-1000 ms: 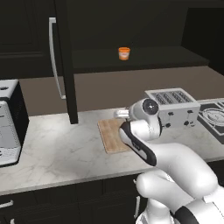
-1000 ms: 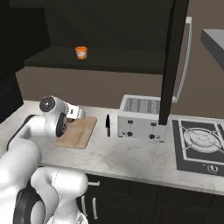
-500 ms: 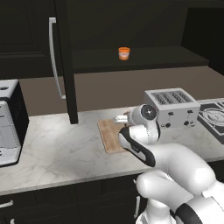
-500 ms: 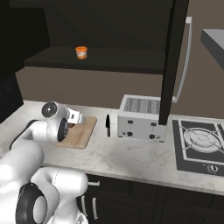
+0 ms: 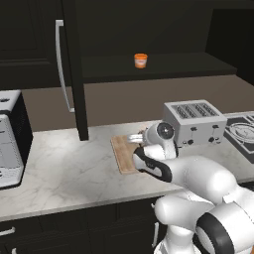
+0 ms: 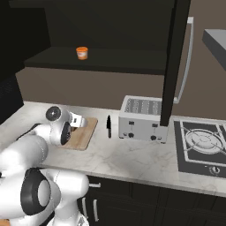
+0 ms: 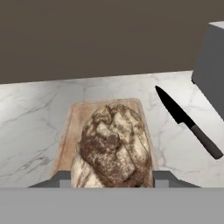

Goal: Pick the bread, place it on the cutting board, pick the jam, place it on the counter, and close the cabinet.

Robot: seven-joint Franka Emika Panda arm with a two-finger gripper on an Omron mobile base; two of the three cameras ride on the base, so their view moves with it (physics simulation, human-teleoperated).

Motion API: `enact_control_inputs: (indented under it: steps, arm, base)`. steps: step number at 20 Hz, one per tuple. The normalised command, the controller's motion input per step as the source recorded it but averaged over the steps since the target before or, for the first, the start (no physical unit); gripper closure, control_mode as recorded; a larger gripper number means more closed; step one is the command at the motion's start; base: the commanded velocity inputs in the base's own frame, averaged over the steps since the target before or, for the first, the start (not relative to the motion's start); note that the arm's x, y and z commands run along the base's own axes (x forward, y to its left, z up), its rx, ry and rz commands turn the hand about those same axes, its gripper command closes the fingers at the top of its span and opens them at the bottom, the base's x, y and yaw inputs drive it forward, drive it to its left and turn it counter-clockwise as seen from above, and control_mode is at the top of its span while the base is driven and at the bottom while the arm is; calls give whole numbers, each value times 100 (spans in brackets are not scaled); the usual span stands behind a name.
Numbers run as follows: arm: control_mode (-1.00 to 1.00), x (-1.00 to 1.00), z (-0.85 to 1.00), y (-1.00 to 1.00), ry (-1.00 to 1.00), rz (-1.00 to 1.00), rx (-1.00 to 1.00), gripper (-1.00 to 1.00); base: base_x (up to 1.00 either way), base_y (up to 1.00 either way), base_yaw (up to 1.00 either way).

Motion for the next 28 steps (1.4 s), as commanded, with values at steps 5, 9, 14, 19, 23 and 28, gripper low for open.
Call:
enact_control_inputs:
  steps: [5, 9, 14, 19, 23, 28]
  arm:
    - [-100, 17, -27, 1, 0, 2, 0, 100]
    - [-100, 12, -29, 0, 0, 2, 0, 100]
    - [-100, 7, -27, 0, 0, 2, 0, 100]
    - [-100, 13, -21, 1, 0, 1, 0, 100]
    - [-100, 22, -10, 2, 0, 0, 0, 100]
    - [-100, 19, -11, 4, 0, 0, 0, 100]
  base:
    - [0, 0, 0]
    - [0, 0, 0]
    - [0, 0, 0]
    - [0, 0, 0]
    - [0, 0, 0]
    - [0, 0, 0]
